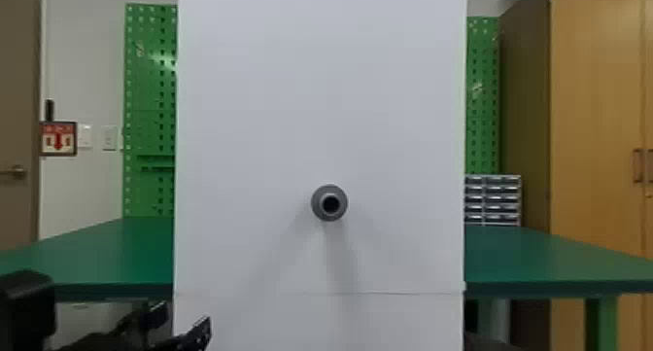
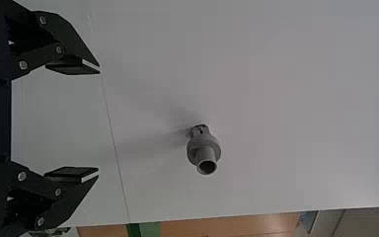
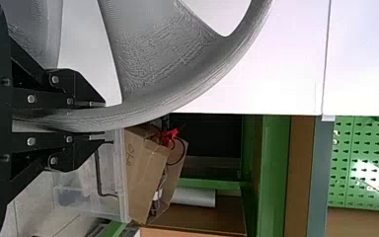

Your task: Hold the wheel and insert it

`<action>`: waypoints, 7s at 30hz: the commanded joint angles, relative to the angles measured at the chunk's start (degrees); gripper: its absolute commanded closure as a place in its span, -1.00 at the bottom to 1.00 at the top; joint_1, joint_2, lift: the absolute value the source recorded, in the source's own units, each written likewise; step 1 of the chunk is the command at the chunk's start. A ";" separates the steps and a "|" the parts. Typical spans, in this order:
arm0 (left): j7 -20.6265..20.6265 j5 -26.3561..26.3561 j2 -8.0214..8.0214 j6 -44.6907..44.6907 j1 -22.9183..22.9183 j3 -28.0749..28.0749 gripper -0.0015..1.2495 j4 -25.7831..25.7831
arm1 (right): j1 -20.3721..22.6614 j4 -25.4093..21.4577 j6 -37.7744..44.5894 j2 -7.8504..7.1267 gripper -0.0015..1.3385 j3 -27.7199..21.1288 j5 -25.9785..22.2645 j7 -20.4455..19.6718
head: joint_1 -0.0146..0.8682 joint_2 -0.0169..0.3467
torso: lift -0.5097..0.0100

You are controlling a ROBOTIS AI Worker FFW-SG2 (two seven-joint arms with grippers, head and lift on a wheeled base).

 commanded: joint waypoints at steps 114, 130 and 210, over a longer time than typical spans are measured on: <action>0.44 -3.74 -0.17 0.10 -1.96 -3.28 -0.18 -0.18 | -33.15 -37.71 48.46 -1.03 0.89 15.60 3.77 -7.39 | -0.97 -0.91 | -0.96; 0.61 -4.18 -0.17 0.10 -2.22 -3.72 -0.18 -0.09 | -35.69 -32.52 46.70 -0.77 0.89 18.15 2.63 -10.20 | -0.97 -0.91 | -0.96; 0.70 -4.62 -0.09 0.10 -2.40 -4.25 -0.18 0.00 | -39.39 -28.92 46.79 0.37 0.89 20.79 2.36 -15.56 | -0.97 -0.91 | -0.96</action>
